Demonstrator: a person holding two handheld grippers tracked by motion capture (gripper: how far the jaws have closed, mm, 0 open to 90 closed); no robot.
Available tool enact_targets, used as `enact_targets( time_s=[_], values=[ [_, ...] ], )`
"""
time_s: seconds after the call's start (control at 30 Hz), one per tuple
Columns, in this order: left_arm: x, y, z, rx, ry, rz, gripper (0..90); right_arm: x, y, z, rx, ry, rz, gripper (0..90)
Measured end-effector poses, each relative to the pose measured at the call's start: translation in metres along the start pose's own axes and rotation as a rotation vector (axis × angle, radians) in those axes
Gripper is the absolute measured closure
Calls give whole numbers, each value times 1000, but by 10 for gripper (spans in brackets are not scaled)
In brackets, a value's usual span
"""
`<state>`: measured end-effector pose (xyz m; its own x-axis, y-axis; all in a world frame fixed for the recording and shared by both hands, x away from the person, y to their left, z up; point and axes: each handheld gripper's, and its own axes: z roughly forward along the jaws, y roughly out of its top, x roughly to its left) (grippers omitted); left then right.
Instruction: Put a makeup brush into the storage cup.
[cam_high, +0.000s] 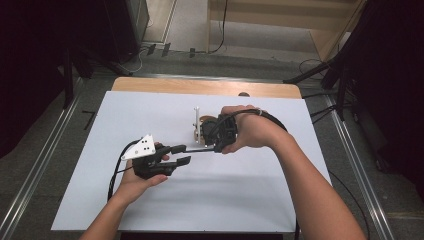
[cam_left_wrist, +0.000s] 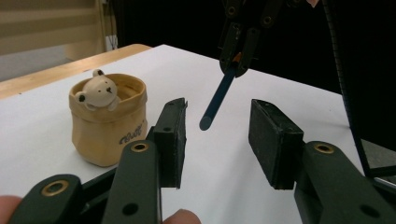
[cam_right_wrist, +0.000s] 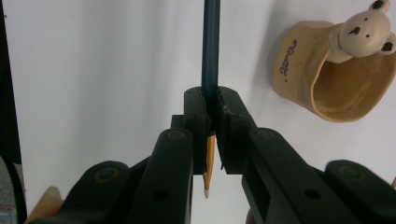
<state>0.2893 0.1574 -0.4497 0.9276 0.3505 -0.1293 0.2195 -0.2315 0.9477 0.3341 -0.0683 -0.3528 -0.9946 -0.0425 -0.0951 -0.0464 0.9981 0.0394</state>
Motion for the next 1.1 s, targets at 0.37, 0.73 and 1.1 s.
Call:
enact_targets(
  time_s=[0.37, 0.73, 1.1],
  values=[
    [-2, 0, 2, 7, -22, 8, 682, 3, 3, 2, -2, 9, -31, 846],
    [-3, -1, 3, 7, -38, 5, 717, 4, 6, 2, -2, 8, -40, 846],
    [-2, -1, 4, 10, -59, -2, 736, 6, 8, 1, -12, 13, -64, 846]
  ],
)
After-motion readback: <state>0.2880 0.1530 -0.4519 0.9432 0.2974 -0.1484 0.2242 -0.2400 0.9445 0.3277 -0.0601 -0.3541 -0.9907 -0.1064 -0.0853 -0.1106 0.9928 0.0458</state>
